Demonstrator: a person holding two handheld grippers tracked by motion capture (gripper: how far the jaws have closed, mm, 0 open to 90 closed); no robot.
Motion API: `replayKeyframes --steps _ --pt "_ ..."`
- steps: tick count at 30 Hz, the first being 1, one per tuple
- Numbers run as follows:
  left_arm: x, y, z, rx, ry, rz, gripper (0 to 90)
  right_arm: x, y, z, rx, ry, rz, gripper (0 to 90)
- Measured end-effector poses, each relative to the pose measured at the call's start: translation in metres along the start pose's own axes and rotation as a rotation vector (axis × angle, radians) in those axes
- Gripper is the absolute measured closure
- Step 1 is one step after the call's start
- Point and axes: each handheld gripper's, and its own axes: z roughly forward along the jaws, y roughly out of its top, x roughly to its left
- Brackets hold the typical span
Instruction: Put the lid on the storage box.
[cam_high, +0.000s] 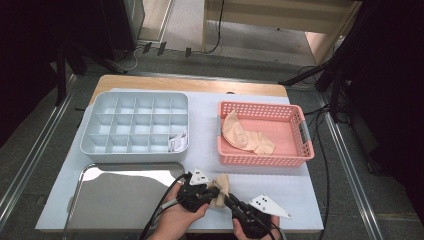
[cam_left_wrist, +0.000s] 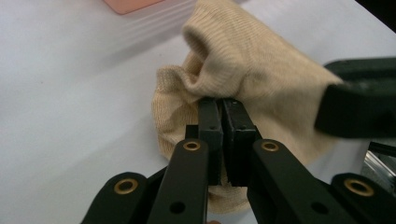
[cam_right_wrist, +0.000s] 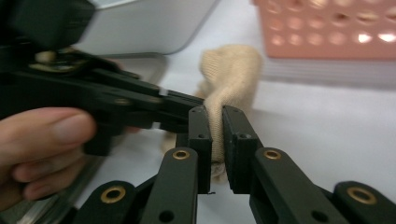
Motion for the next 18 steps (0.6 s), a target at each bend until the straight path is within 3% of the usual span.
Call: replayKeyframes --steps 3,8,10,13,14,18 --pt "0.003 0.0 0.0 0.002 -0.018 -0.028 89.6 0.013 -0.002 0.007 -0.009 0.023 -0.056 83.1" --pt "0.018 0.002 -0.006 0.008 -0.053 -0.092 88.0 0.032 -0.008 0.022 0.015 -0.034 -0.153 82.2" --pt "0.025 0.001 -0.01 0.004 -0.046 -0.111 85.5 0.037 -0.01 0.029 0.03 -0.058 -0.195 81.9" --pt "0.033 0.0 -0.019 -0.012 -0.023 -0.125 80.1 0.043 -0.012 0.038 0.053 -0.092 -0.221 81.6" --pt "0.036 0.0 -0.026 -0.03 -0.031 -0.141 79.6 0.044 -0.012 0.039 0.053 -0.098 -0.225 81.6" --pt "0.037 0.003 -0.04 -0.099 -0.128 -0.171 72.4 0.044 -0.011 0.041 0.057 -0.105 -0.218 81.5"
